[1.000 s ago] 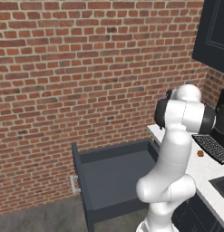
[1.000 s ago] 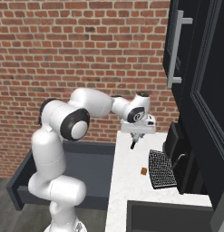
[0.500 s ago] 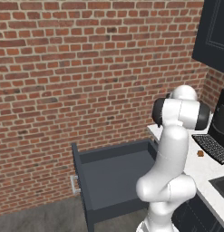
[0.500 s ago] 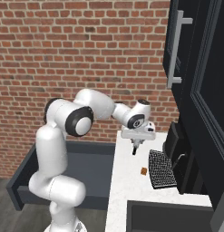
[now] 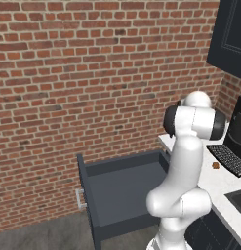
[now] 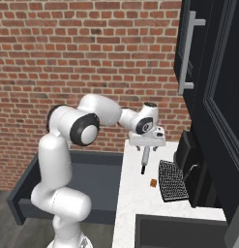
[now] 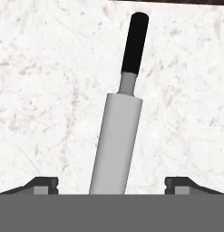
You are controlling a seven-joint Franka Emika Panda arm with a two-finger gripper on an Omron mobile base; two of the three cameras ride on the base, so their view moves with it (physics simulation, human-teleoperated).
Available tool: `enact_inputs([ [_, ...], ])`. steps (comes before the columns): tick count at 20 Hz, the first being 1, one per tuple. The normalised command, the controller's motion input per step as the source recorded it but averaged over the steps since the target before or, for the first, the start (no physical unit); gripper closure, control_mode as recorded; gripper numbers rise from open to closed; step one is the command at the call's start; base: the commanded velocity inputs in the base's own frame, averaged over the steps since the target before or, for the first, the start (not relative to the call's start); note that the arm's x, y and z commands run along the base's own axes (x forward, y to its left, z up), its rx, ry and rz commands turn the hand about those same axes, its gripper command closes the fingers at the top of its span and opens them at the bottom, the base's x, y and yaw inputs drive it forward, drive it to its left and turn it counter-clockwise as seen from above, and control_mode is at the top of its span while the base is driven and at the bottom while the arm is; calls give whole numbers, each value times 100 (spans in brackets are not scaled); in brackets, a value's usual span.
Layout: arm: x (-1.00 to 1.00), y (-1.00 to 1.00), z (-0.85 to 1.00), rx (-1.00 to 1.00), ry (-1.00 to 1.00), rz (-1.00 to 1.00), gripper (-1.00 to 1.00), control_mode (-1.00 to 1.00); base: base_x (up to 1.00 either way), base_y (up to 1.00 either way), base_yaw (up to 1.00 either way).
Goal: Pick the rolling pin from the drawer and place it on the counter.
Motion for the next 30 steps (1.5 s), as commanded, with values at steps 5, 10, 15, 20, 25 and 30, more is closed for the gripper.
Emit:
enact_inputs([
  [5, -7, 20, 83, -2, -16, 0, -100, -100, 0, 0, 0],
  [10, -35, 60, 100, -1, -22, 0, -100, -100, 0, 0, 0],
  [15, -51, 51, 94, 1, -17, 1, -100, -100, 0, 0, 0],
  [20, -55, 8, 61, 8, -21, 4, -100, -100, 0, 0, 0],
  [25, -65, 49, 62, 0, -16, 7, -100, -100, 0, 0, 0],
  [30, -42, 66, 45, 0, -1, 12, -100, -100, 0, 0, 0],
])
